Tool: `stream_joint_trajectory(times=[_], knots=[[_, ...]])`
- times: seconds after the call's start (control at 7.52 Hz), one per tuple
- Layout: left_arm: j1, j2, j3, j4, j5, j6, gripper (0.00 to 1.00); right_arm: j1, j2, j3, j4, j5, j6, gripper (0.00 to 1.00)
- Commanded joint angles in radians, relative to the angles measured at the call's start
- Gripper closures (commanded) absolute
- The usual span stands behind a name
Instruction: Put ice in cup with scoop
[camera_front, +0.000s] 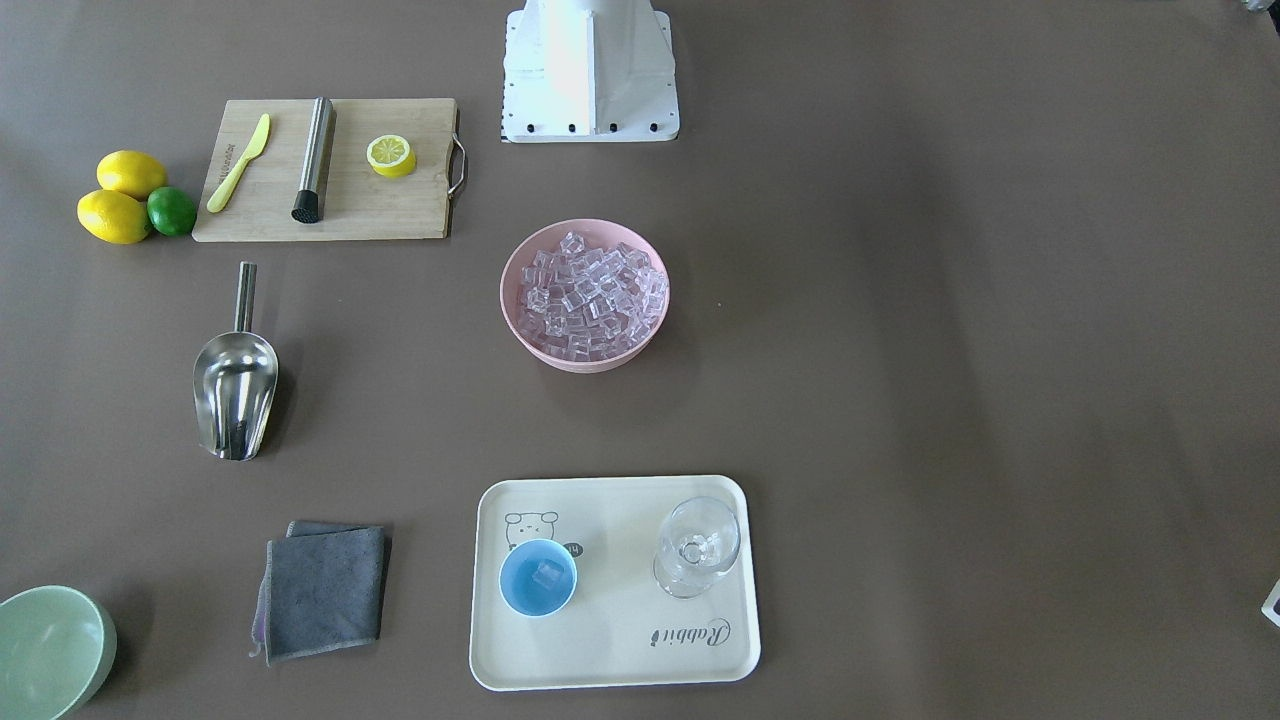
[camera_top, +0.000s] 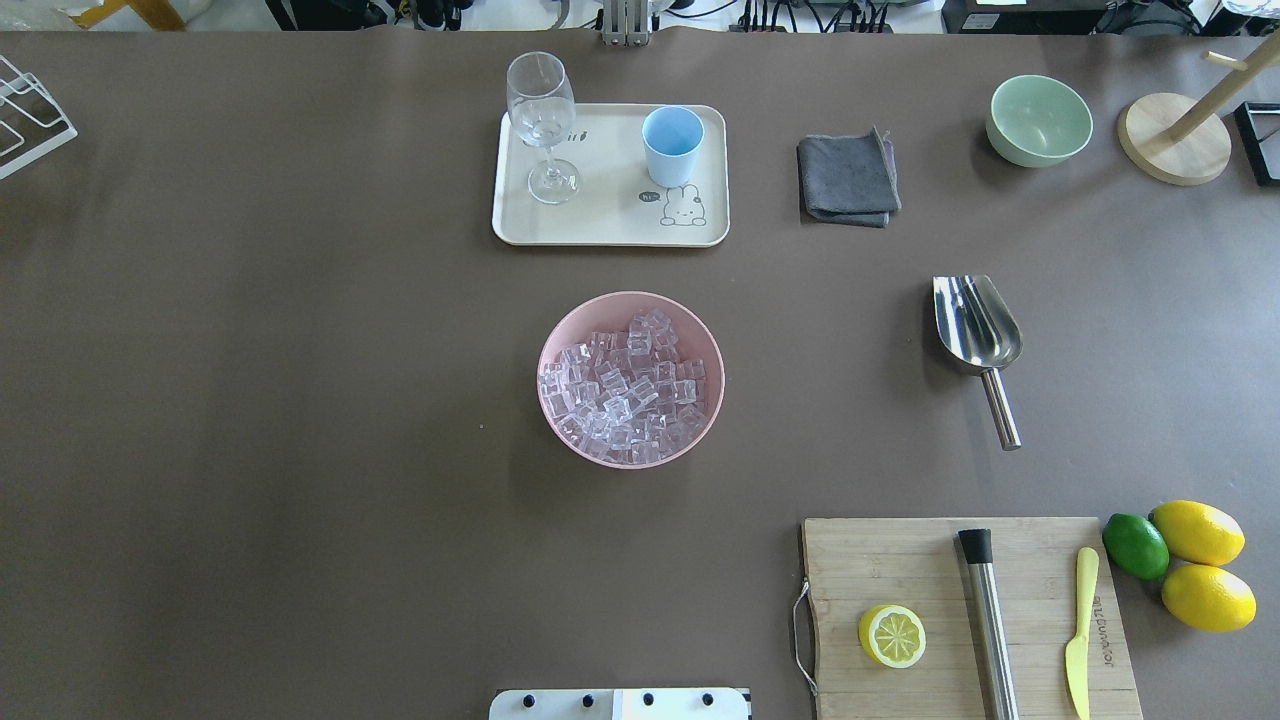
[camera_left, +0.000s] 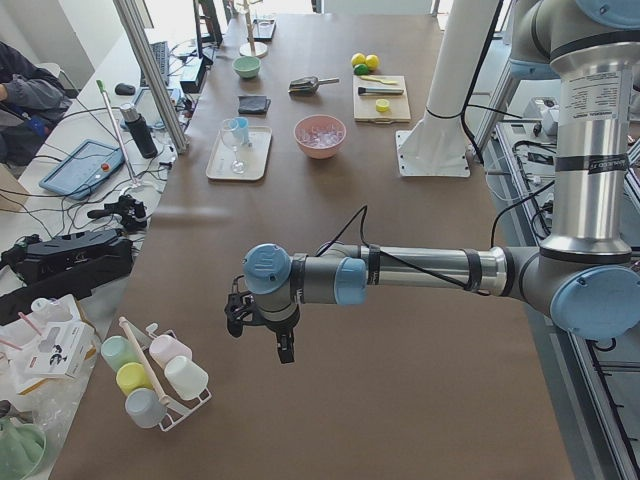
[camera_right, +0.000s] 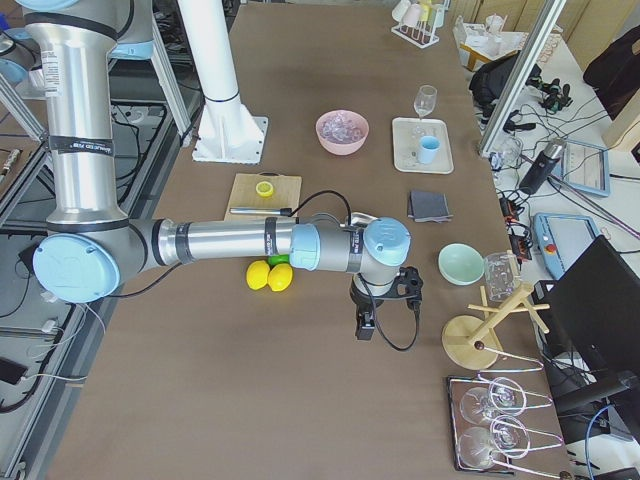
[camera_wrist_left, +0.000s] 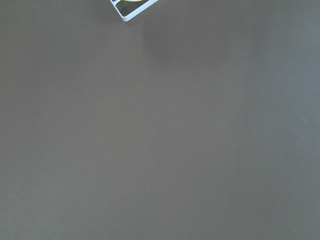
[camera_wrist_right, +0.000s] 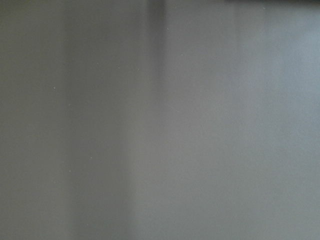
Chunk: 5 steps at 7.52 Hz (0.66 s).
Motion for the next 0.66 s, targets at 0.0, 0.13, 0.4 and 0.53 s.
stream_joint_trajectory(times=[0.0,0.13,0.4,0.53], knots=[[0.000,0.000,-0.002,0.001,0.000,-0.002,0.02,0.018,-0.023,0.001,0.000,0.006,-0.006,0.00],[0.000,0.000,-0.009,0.003,0.000,-0.002,0.02,0.019,-0.023,0.001,0.000,0.006,-0.006,0.00],[0.000,0.008,-0.017,0.001,0.000,-0.002,0.02,0.021,-0.032,0.003,0.000,0.009,-0.007,0.00],[-0.004,0.037,-0.044,-0.002,0.000,-0.002,0.02,0.021,-0.026,0.004,0.000,0.009,-0.006,0.00]])
